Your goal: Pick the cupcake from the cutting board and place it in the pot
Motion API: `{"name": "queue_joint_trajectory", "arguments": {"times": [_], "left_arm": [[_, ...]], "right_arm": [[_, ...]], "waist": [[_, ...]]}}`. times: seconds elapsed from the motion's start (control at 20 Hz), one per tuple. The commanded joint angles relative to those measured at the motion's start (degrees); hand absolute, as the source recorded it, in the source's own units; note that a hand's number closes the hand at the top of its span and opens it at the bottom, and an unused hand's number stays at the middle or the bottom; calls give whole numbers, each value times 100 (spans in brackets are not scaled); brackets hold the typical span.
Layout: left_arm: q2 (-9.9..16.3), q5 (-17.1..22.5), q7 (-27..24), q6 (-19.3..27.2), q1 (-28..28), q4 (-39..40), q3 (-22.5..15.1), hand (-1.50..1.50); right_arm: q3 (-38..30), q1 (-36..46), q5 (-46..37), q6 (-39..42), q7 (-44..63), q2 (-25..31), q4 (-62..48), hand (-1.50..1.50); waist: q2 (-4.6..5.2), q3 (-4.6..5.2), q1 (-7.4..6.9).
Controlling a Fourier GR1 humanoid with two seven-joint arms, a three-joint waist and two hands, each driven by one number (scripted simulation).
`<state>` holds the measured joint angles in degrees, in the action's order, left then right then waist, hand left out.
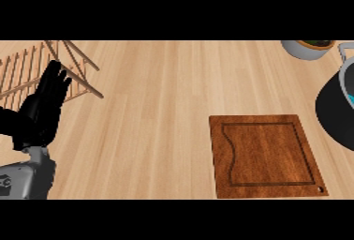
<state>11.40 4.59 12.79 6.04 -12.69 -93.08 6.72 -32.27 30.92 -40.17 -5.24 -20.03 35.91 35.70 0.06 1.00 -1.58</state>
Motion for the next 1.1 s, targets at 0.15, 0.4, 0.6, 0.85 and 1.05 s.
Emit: {"name": "queue_joint_trajectory", "arguments": {"times": [0.15, 0.4, 0.6, 0.85, 1.05], "left_arm": [[-97, -26, -2, 84, 27, -41, -25, 0], [36, 58, 27, -63, 46, -44, 55, 0], [127, 55, 339, -51, -20, -251, 59, 0], [178, 182, -106, -256, 164, 16, 234, 0], [57, 36, 116, -67, -6, -108, 83, 0]], "right_arm": [[-854, 217, 1261, 743, -1153, -259, -572, -150], [-1461, 411, 1909, 1331, -1237, 199, -971, -150], [-1777, 183, 2221, 1925, -1430, 836, -1482, -150], [-1912, -98, 2375, 2421, -1763, 1451, -1996, -150], [-2017, -383, 2554, 3014, -1944, 1923, -2210, -150]], "waist": [[38, -131, 71], [32, -120, 71], [41, -125, 38], [61, -125, 15], [43, -127, 55]]}}
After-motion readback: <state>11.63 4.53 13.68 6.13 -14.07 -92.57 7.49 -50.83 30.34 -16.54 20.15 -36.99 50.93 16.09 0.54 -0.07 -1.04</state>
